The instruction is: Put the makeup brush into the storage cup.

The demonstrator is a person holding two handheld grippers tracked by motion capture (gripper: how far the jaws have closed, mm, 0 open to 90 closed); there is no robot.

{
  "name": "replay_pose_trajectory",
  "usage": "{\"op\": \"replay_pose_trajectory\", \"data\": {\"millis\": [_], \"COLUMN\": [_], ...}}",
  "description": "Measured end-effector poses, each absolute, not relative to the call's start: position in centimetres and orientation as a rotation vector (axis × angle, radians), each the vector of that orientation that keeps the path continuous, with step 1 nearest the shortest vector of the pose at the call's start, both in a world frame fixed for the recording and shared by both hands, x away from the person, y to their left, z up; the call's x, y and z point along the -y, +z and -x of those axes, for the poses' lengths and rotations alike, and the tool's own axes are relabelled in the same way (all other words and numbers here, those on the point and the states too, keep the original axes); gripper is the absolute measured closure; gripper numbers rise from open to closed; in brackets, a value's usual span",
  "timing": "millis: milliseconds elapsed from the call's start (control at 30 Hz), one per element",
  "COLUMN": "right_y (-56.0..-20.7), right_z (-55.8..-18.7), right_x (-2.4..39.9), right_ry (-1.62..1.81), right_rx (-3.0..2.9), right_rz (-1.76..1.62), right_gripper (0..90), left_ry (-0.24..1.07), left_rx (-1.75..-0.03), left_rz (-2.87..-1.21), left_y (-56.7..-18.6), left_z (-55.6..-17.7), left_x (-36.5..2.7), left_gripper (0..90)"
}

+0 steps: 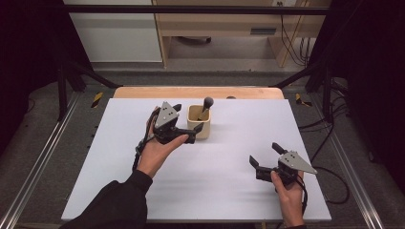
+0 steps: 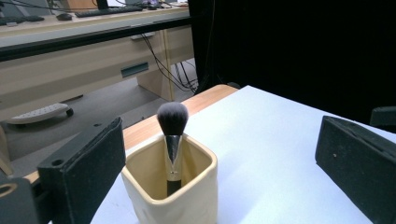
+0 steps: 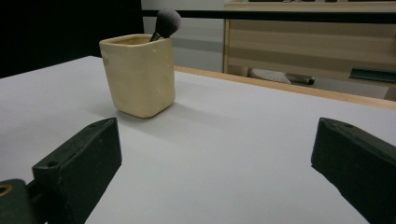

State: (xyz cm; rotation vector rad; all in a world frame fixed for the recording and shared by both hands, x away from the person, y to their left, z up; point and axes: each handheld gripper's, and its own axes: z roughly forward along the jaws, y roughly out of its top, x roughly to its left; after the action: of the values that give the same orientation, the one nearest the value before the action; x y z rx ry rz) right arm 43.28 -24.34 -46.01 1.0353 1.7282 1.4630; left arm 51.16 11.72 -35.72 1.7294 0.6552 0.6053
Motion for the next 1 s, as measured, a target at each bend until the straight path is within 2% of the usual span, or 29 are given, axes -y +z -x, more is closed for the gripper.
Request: {"op": "replay_pose_trajectory", "data": {"millis": [1000], "right_y": [-45.7], "right_z": [-43.1], "right_x": [24.6], "right_ry": [1.477], "right_rx": [-1.728], "right_rz": [-1.034], "right_gripper": [2.0], "left_ry": [0.543], "left_rx": [-0.612], "left_rz": [-1.746], "left_y": [-37.8], "left_z": [-49.5], "left_x": [-11.5], "left_gripper": [1.5]}}
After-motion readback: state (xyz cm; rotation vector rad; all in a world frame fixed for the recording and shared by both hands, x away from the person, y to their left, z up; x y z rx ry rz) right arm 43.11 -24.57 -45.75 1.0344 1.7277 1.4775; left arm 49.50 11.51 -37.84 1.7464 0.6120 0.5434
